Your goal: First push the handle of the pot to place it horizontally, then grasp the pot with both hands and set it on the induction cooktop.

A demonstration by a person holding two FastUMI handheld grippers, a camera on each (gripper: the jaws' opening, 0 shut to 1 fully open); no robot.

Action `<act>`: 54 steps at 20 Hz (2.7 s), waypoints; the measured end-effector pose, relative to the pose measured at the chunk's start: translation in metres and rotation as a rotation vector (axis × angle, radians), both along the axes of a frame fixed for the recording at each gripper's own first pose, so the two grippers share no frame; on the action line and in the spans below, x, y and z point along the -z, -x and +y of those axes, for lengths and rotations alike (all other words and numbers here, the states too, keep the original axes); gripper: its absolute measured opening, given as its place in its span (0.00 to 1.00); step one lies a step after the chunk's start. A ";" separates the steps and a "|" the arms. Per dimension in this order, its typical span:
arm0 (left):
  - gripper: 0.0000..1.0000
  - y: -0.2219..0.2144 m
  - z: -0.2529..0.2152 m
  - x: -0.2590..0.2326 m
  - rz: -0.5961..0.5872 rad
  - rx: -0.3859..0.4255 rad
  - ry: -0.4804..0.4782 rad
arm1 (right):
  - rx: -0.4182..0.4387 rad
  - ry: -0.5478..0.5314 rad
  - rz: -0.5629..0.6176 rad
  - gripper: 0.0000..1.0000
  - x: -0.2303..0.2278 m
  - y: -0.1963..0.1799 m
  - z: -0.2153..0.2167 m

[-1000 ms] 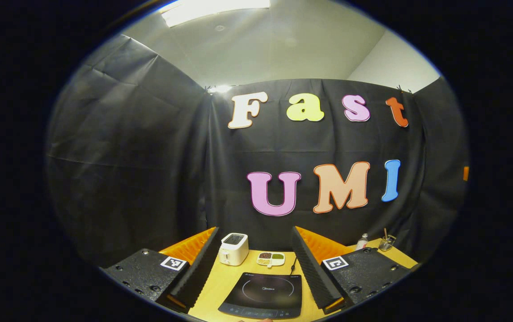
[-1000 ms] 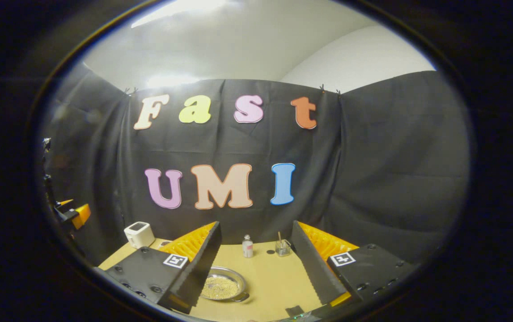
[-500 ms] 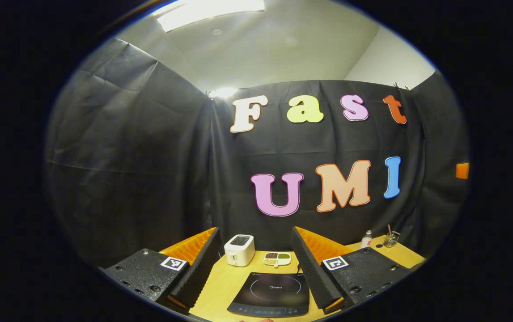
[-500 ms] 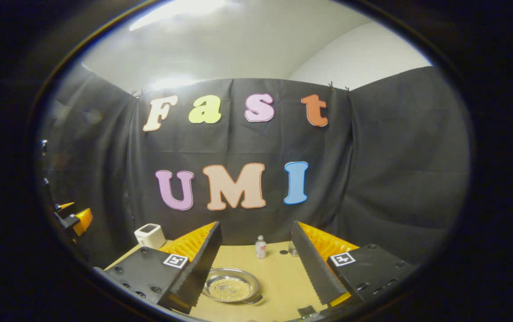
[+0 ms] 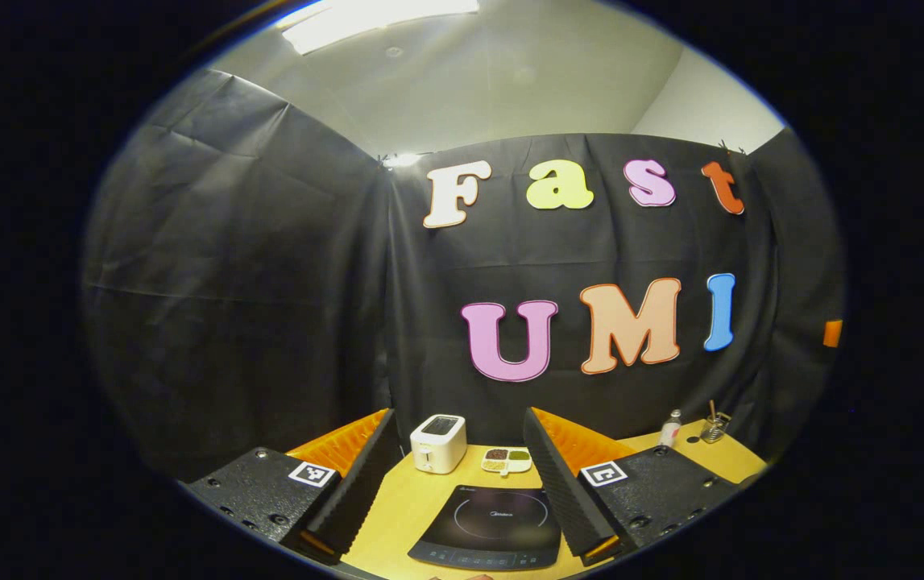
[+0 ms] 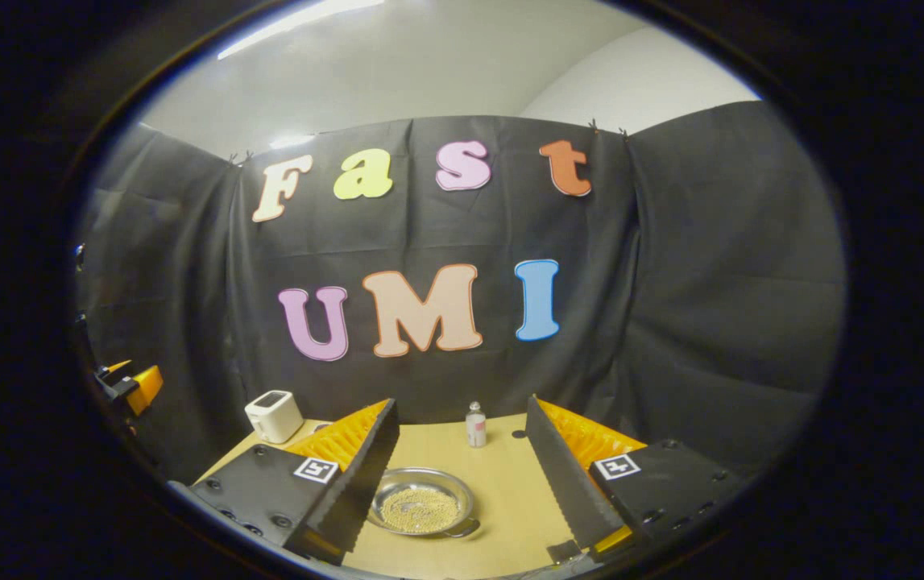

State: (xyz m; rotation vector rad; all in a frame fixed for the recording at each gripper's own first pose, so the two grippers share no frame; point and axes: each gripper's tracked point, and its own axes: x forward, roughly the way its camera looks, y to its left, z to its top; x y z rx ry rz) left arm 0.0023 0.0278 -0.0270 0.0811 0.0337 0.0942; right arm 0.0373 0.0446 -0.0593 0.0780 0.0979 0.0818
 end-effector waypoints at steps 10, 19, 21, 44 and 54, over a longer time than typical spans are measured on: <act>0.92 -0.010 -0.016 0.003 0.017 -0.049 0.011 | -0.087 -0.067 0.069 0.36 0.046 -0.065 0.007; 0.94 -0.038 -0.036 0.013 0.005 -0.115 0.037 | -0.079 -0.044 0.160 0.06 0.110 -0.110 -0.018; 0.94 -0.043 -0.036 0.020 0.007 -0.136 0.035 | -0.094 -0.045 0.221 0.16 0.138 -0.110 -0.020; 0.94 -0.036 0.021 0.105 0.210 -0.393 -0.044 | -0.351 -0.133 1.160 0.09 0.426 -0.008 0.062; 0.94 -0.033 0.031 0.115 0.245 -0.454 -0.052 | -0.339 -0.138 1.319 0.10 0.473 -0.009 0.075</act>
